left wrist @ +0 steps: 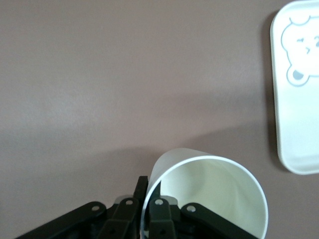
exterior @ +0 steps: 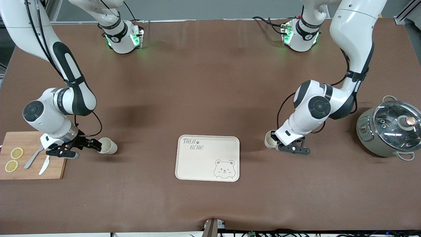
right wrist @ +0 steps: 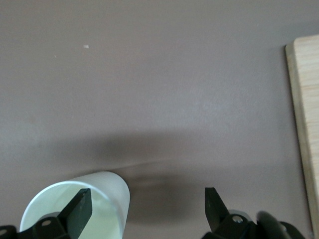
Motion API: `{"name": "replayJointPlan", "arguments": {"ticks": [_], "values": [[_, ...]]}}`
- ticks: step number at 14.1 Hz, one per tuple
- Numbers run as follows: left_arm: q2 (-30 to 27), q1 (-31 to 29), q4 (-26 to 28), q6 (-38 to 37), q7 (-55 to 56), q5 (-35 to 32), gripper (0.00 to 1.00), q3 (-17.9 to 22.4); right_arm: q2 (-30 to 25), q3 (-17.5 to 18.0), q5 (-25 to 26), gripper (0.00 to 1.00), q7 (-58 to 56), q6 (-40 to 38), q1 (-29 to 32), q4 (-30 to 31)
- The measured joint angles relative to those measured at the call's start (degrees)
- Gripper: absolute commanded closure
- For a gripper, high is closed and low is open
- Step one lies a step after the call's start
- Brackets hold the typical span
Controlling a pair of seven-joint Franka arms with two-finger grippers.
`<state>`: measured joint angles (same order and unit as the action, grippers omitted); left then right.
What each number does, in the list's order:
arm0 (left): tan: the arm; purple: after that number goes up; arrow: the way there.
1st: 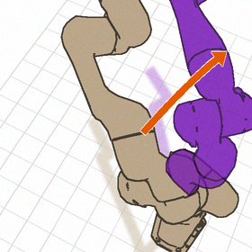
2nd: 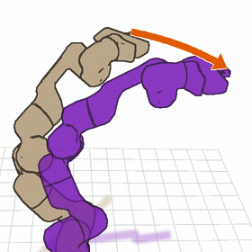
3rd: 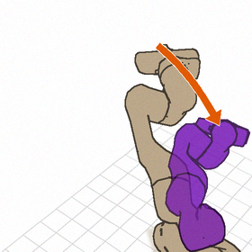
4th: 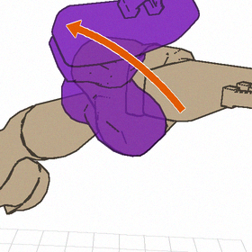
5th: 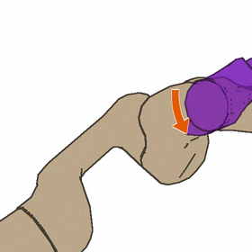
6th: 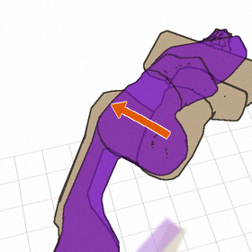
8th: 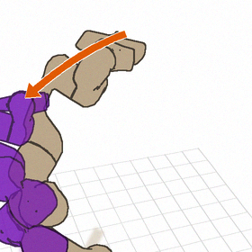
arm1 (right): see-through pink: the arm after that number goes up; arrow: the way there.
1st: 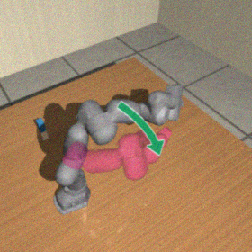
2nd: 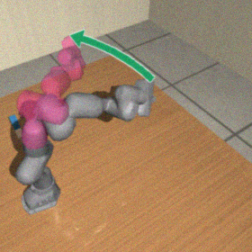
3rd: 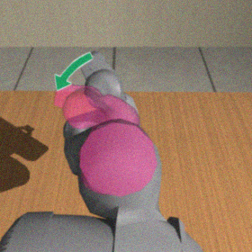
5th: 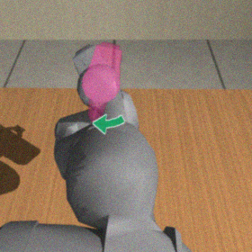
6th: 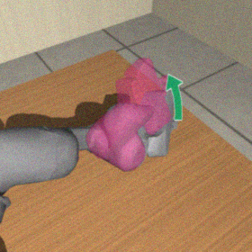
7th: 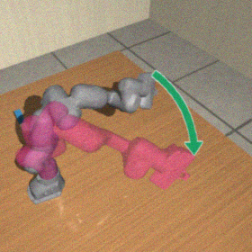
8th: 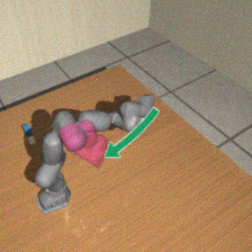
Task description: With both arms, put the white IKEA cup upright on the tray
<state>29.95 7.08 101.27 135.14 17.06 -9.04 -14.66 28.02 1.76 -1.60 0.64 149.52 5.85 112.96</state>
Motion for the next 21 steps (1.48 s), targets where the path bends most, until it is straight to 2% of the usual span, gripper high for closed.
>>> {"name": "replayJointPlan", "arguments": {"ticks": [7,8,10,13,16,19,21], "values": [[6.16,6.87,-11.12,-7.8,8.24,-1.3,1.0,0.05,1.34,0.17,0.0,0.0,0.0,-0.06,-0.11,0.69],[7.22,7.74,-13.28,-9.36,9.13,-1.3,1.0,0.06,1.34,0.2,0.0,0.05,0.0,-0.14,-0.13,0.73],[9.0,9.04,-16.45,-10.71,10.65,-1.3,1.0,0.07,1.33,0.27,0.0,0.34,-0.02,-0.37,-0.16,0.76],[11.61,10.2,-19.81,-10.95,12.3,-1.3,1.0,0.16,1.19,0.6,0.0,0.61,-0.01,-1.91,-0.31,0.75],[14.88,11.63,-23.29,-10.95,13.9,-1.3,1.0,0.68,0.67,0.81,0.0,0.84,0.02,-2.71,-0.76,0.63],[16.47,12.77,-25.05,-10.79,16.25,-1.3,1.0,0.71,-0.24,0.82,0.0,1.0,0.03,-3.96,-0.86,0.47],[16.56,13.72,-25.4,-10.14,18.17,-1.3,1.0,0.72,-0.81,0.83,0.0,1.0,0.04,-4.33,-0.87,0.47]]}}
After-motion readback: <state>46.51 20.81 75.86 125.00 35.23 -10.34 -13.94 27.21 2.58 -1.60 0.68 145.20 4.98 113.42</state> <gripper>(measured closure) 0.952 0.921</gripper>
